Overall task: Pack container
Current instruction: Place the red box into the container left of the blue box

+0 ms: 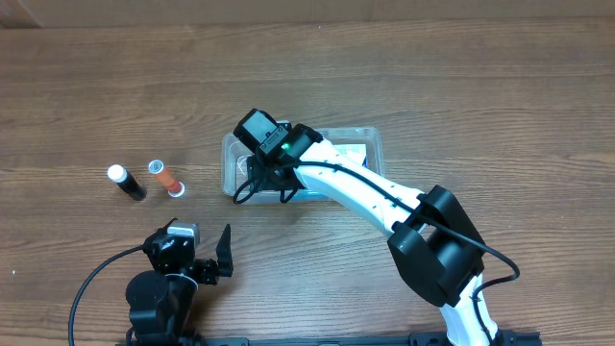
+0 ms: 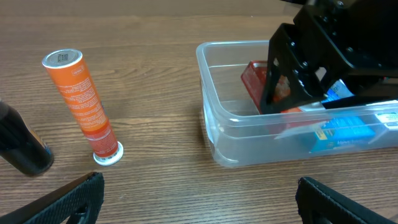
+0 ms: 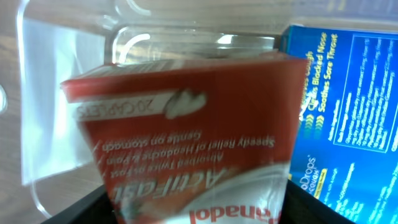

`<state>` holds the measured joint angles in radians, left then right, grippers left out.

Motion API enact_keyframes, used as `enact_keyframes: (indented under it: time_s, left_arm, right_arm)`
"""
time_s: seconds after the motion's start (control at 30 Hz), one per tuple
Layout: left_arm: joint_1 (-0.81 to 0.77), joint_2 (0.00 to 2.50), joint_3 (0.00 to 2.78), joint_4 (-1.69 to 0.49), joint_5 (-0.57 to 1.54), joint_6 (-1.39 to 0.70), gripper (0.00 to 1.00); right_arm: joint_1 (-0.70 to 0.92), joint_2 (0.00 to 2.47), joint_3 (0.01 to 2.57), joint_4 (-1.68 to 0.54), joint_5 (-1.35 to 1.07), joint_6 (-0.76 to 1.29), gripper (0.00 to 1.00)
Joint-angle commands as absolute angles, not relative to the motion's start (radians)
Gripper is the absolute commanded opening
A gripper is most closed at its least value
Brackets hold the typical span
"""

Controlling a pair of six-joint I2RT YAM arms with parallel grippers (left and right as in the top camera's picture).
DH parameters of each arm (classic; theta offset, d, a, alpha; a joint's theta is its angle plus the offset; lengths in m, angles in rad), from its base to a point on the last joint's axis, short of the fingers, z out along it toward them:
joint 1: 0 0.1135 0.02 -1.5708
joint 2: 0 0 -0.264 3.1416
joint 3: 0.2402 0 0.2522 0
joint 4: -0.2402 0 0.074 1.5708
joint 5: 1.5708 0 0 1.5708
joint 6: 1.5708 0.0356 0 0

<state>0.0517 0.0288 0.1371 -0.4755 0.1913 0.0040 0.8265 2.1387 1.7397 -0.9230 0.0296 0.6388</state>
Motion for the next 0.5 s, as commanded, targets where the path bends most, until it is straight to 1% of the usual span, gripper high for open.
enact_keyframes:
  time_s: [0.0, 0.17, 0.23, 0.27, 0.37, 0.4, 0.43, 0.47]
  left_arm:
    - [0.043, 0.017, 0.134, -0.474, 0.2, 0.02, 1.0]
    - [0.043, 0.017, 0.134, -0.474, 0.2, 0.02, 1.0]
    - [0.043, 0.017, 0.134, -0.474, 0.2, 0.02, 1.0]
    - [0.043, 0.017, 0.134, -0.474, 0.2, 0.02, 1.0]
    - [0.043, 0.017, 0.134, -0.474, 0.2, 0.02, 1.0]
    - [0.043, 0.017, 0.134, -0.474, 0.2, 0.02, 1.0]
    - [0.043, 0.017, 0.134, -0.474, 0.2, 0.02, 1.0]
    - [0.043, 0.017, 0.134, -0.474, 0.2, 0.02, 1.0]
  right_arm:
    - [0.829, 2.14, 1.74, -0.921, 0.045, 0.654, 0.76]
    - [0.829, 2.114, 1.795, -0.968, 0.175, 0.6, 0.77]
    - [0.828, 2.081, 1.851, -1.021, 0.249, 0.588, 0.77]
    - [0.82, 2.042, 1.915, -1.091, 0.31, 0.568, 0.81]
    - [0.766, 1.955, 1.996, -1.208, 0.343, 0.569, 0.9]
    - [0.732, 1.917, 2.006, -1.234, 0.337, 0.569, 0.91]
    - [0.682, 1.869, 2.006, -1.26, 0.331, 0.573, 0.95]
    - [0.629, 1.832, 2.006, -1.279, 0.31, 0.573, 0.97]
